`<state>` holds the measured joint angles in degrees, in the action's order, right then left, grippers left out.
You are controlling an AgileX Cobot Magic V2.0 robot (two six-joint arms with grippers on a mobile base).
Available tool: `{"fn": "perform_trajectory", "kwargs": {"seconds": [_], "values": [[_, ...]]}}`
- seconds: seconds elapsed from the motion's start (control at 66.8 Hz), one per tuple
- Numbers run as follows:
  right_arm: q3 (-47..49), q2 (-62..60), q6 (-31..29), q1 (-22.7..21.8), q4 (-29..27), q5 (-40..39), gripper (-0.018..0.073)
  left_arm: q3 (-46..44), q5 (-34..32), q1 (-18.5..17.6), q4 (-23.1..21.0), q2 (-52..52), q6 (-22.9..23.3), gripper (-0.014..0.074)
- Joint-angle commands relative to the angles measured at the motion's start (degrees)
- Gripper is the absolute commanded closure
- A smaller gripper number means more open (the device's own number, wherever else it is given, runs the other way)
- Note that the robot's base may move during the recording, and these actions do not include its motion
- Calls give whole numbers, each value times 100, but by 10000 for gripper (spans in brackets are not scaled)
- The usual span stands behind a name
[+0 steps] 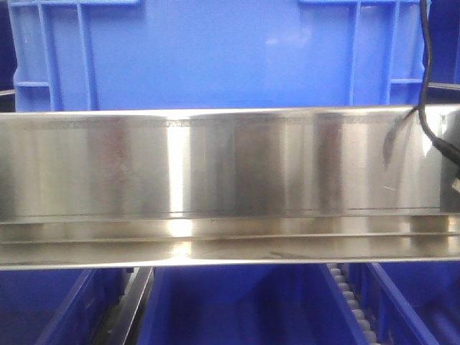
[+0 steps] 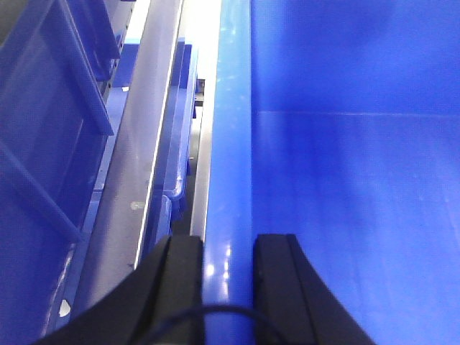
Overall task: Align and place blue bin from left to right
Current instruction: 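Lift the blue bin off the rack with both grippers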
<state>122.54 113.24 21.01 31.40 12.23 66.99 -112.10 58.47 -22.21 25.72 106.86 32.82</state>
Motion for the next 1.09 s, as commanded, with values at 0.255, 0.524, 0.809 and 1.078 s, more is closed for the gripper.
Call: {"fn": "perform_trajectory", "kwargs": {"seconds": [0.255, 0.524, 0.809, 1.078], "values": [[745, -179, -16, 108, 34, 297, 628, -20, 219, 22, -5, -441, 38, 707], [758, -717, -16, 138, 34, 297, 628, -20, 263, 11, -40, -996, 38, 707], [357, -1397, 214, 520, 358, 297, 629, -8, 792, -1, -276, -1564, 38, 707], [-1150, -2480, 1015, 1101, 1061, 109, 629, 1070, 490, -574, 82, -2417, 552, 707]]}}
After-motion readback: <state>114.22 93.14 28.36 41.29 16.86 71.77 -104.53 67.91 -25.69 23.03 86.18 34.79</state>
